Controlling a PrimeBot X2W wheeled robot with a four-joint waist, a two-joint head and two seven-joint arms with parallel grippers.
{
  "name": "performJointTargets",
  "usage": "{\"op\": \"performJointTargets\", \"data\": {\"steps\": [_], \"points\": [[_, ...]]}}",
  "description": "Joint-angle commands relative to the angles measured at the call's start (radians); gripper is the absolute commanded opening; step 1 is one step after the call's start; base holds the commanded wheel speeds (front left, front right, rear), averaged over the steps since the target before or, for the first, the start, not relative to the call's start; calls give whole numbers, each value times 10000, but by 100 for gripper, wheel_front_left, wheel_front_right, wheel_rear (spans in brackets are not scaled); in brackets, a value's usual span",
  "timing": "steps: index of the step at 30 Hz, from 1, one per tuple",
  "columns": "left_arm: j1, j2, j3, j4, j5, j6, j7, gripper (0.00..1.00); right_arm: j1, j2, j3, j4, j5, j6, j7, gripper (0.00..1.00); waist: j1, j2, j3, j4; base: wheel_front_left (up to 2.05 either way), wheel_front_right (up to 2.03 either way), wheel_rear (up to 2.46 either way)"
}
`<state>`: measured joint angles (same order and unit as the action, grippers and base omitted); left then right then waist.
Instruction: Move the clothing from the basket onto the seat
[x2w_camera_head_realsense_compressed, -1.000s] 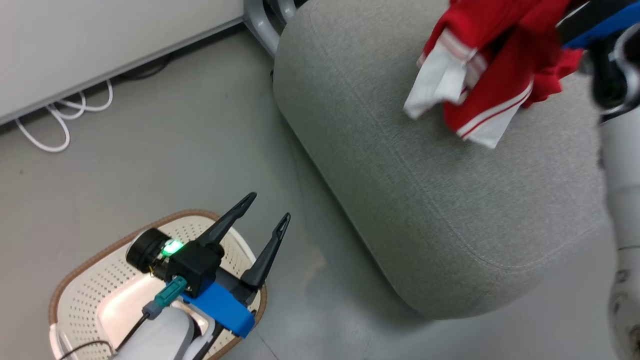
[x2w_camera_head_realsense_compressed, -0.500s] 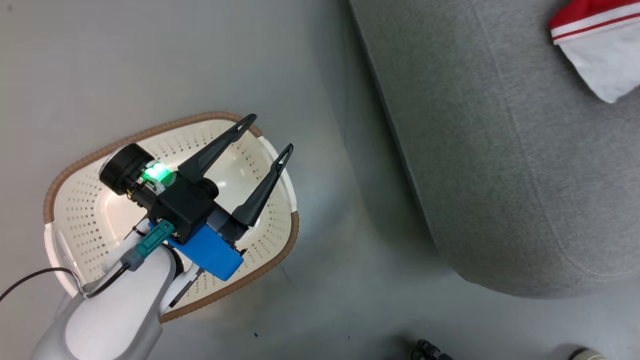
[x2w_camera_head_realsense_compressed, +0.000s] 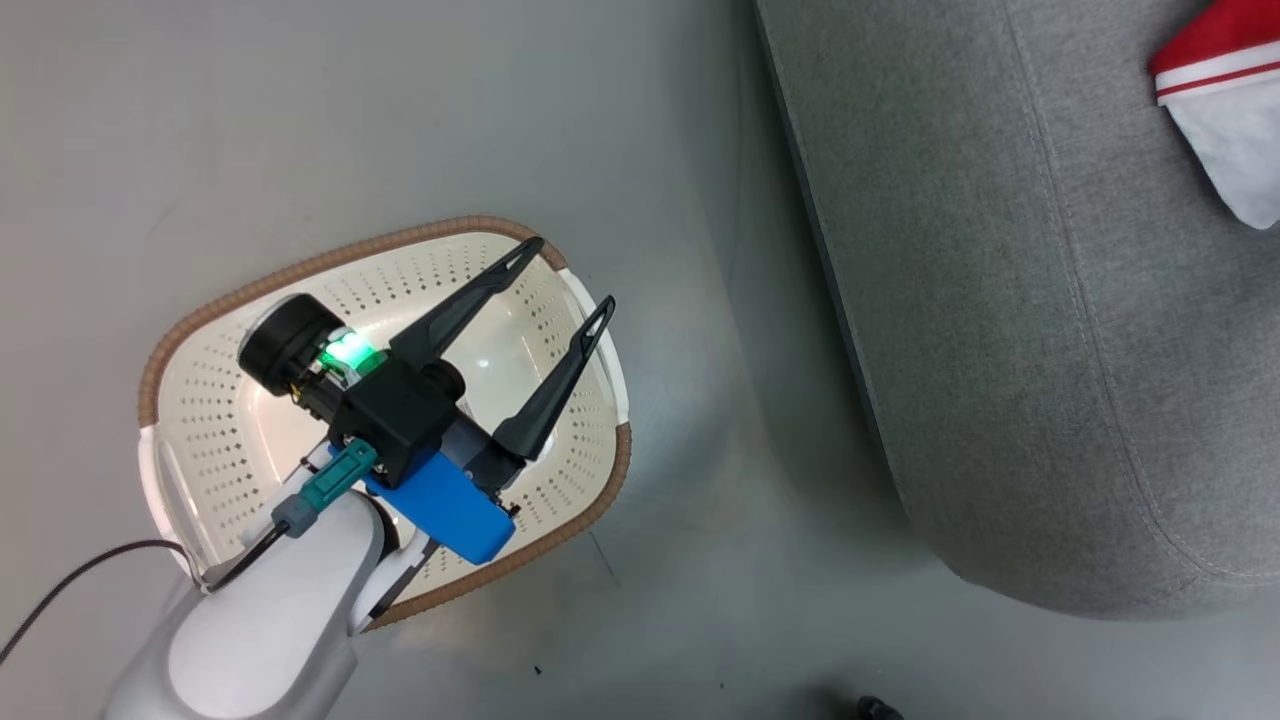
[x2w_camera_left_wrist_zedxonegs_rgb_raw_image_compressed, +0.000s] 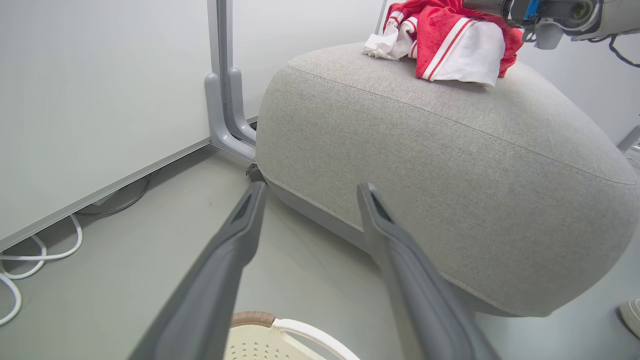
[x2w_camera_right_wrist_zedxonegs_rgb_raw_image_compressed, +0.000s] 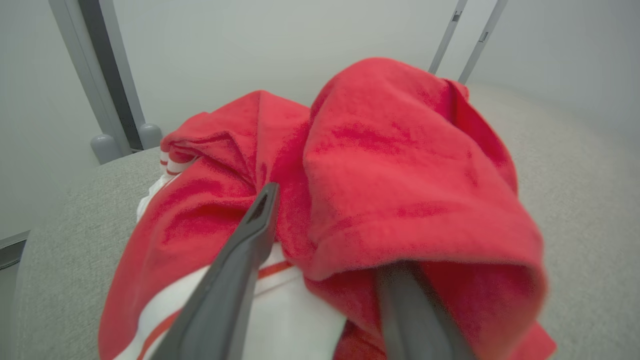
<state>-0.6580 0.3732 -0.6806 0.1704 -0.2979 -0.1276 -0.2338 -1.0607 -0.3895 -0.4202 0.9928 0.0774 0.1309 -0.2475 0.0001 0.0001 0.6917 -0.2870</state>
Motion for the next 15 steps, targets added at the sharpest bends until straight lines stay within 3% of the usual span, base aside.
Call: {"op": "performJointTargets", "data": {"steps": [1,8,15], "points": [[203,-102,34,173,-122,-33,-116,100,224,-72,215,61,-143,-3,-101,100,-1,-1,-496,105,0,0,0],[1050,-748,305,1054,-610,10,-325,100,1117,62,1294,56,-282,-3,-162,100,-1,-1,-2231,430,0,0,0],[2459,-1363,1298,1286,-723,74,-321,100,2688,190,2217,-473,-65,-3,-168,100,-1,-1,-3958,959,0,0,0]]}}
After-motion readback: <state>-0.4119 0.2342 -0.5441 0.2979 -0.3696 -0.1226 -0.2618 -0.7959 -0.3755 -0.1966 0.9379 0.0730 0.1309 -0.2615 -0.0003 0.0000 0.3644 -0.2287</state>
